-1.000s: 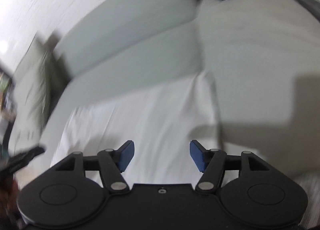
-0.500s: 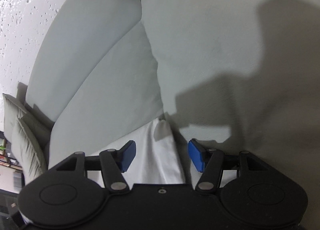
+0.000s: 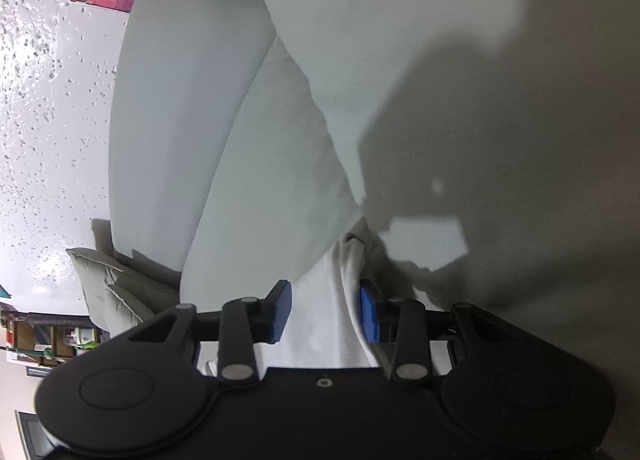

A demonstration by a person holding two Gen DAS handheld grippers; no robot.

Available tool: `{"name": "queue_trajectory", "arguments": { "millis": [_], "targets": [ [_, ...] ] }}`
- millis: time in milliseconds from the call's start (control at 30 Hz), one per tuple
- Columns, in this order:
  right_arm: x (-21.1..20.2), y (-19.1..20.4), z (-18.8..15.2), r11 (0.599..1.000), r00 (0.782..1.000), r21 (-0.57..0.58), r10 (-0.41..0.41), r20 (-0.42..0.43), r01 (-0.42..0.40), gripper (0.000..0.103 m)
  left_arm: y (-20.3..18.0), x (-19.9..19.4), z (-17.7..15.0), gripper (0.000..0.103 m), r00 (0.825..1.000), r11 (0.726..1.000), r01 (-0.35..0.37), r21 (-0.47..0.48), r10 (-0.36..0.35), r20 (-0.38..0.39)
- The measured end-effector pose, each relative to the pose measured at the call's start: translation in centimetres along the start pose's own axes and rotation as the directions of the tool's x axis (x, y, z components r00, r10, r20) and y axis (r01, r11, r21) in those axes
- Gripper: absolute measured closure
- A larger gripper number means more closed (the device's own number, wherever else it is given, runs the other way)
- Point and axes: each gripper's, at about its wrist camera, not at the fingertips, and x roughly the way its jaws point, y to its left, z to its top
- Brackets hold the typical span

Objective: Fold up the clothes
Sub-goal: 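Grasp the folded shirt edge with the right gripper and tug it, then open the right gripper and lift it off the shirt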

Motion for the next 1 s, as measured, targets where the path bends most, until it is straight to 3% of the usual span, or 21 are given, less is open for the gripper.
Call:
{"name": "queue_trajectory", "arguments": {
  "millis": [200, 233, 300, 467, 567, 667, 700, 733, 833, 900, 933, 1000],
  "targets": [
    [2.9, -0.3, 0.1, 0.999, 0.999, 0.044, -0.014, 0.038, 0.012, 0.069, 0.2, 0.2, 0.0, 0.064, 1.000, 1.000, 0.000, -0.016, 0.000, -0.001],
    [3.0, -0.3, 0.1, 0.999, 0.998, 0.044, -0.026, 0.054, 0.023, 0.072, 0.2, 0.3, 0.0, 0.063, 1.000, 1.000, -0.001, -0.018, 0.001, -0.001],
    [3.4, -0.1, -0.1, 0.997, 0.994, 0.031, -0.075, 0.084, 0.073, 0.100, 0.4, 0.4, 0.0, 0.063, 1.000, 1.000, -0.005, -0.026, 0.005, -0.003],
    [0.9, -0.6, -0.8, 0.996, 0.976, 0.060, -0.083, 0.200, 0.072, 0.100, 0.8, 0.4, -0.2, 0.062, 1.000, 0.999, -0.015, -0.044, 0.015, -0.007],
    [-1.4, -1.4, -1.2, 0.993, 0.954, 0.110, -0.068, 0.291, 0.037, 0.099, 1.0, 0.3, -0.3, 0.061, 1.000, 0.999, -0.015, -0.045, 0.015, -0.005],
    [-3.2, -1.5, -1.8, 0.990, 0.903, 0.144, -0.075, 0.423, 0.015, 0.100, 1.1, 0.2, -0.5, 0.061, 1.000, 0.999, -0.012, -0.048, 0.012, -0.003],
    [-3.6, -1.6, -1.8, 0.988, 0.899, 0.154, -0.066, 0.433, -0.001, 0.100, 1.2, 0.1, -0.5, 0.061, 1.000, 0.999, -0.010, -0.049, 0.010, -0.002],
    [-3.8, -1.8, -1.8, 0.986, 0.901, 0.163, -0.053, 0.431, -0.020, 0.100, 1.2, 0.2, -0.4, 0.061, 1.000, 0.999, -0.010, -0.049, 0.010, -0.002],
    [-4.1, -0.8, -2.6, 0.994, 0.908, 0.102, -0.066, 0.414, 0.026, 0.094, 1.0, 0.4, -0.2, 0.061, 1.000, 0.999, -0.013, -0.050, 0.014, 0.002],
    [-3.0, 0.9, -3.1, 0.999, 0.935, -0.004, -0.043, 0.351, 0.048, 0.088, 0.9, -0.2, -0.3, 0.065, 0.999, 0.998, -0.023, -0.054, 0.025, 0.028],
    [-2.5, 1.7, -3.5, 0.996, 0.952, -0.069, -0.025, 0.304, 0.048, 0.088, 0.8, -0.7, -0.4, 0.070, 0.997, 0.999, -0.028, -0.042, 0.031, 0.065],
    [-1.1, 3.5, -4.6, 0.977, 0.978, -0.206, -0.016, 0.206, 0.060, 0.086, 0.3, -1.8, -0.7, 0.072, 0.990, 0.999, -0.043, 0.005, 0.042, 0.138]
  ]
}}
